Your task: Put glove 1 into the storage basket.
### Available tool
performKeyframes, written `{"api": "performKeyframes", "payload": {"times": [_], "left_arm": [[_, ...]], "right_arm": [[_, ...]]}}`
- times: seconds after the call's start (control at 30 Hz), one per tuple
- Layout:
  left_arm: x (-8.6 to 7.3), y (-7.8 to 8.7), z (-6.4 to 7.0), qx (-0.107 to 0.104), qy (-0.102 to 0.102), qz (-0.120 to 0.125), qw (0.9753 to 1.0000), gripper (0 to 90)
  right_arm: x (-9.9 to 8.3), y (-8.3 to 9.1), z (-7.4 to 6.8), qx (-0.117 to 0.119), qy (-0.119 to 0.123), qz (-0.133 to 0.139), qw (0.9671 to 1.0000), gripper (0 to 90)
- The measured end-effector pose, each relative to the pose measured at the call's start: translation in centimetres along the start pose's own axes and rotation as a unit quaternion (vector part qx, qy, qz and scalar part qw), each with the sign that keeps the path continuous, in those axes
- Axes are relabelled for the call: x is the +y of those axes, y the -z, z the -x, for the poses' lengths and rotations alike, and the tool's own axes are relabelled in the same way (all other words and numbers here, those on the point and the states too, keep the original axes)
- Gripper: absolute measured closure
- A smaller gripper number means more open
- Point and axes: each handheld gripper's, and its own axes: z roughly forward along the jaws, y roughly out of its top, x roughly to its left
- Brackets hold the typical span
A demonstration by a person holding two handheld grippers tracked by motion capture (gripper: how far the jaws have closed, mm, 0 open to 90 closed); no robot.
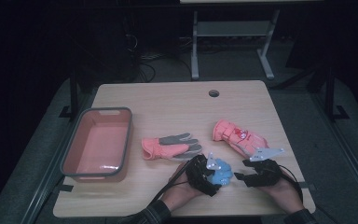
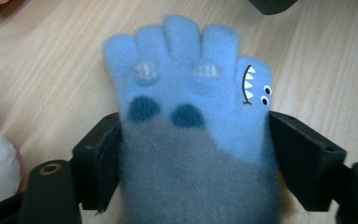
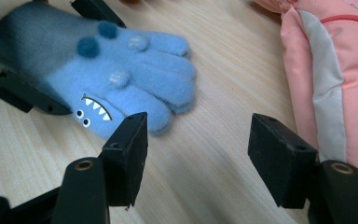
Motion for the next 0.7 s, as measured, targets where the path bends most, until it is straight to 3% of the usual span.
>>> {"api": "performKeyframes", "payload": {"times": [0.17,0.27,0.33,0.5,0.7], "left_arm": [[-0.2,0.4,-0.5,0.002,0.002,0.004,1.0,46.2],[-0.2,0.7,-0.8,-0.007,-0.004,0.002,1.0,61.8],[-0.2,0.8,-1.1,-0.021,0.004,0.001,0.9998,69.4],[-0.5,0.9,-2.3,-0.061,0.039,0.009,0.9974,74.9],[-0.5,1.6,-3.0,-0.068,0.053,0.014,0.9961,76.6]], "right_arm": [[0.0,-0.1,0.0,0.002,0.0,0.0,1.0,37.3],[0.0,-0.2,-0.1,0.005,0.001,-0.004,1.0,36.9],[-0.1,-0.3,-0.1,0.007,0.0,-0.004,1.0,36.4],[-0.3,-0.6,-0.1,0.008,0.004,-0.005,0.9999,34.3],[-0.3,-1.0,-0.3,0.003,0.007,-0.004,1.0,31.3]]}}
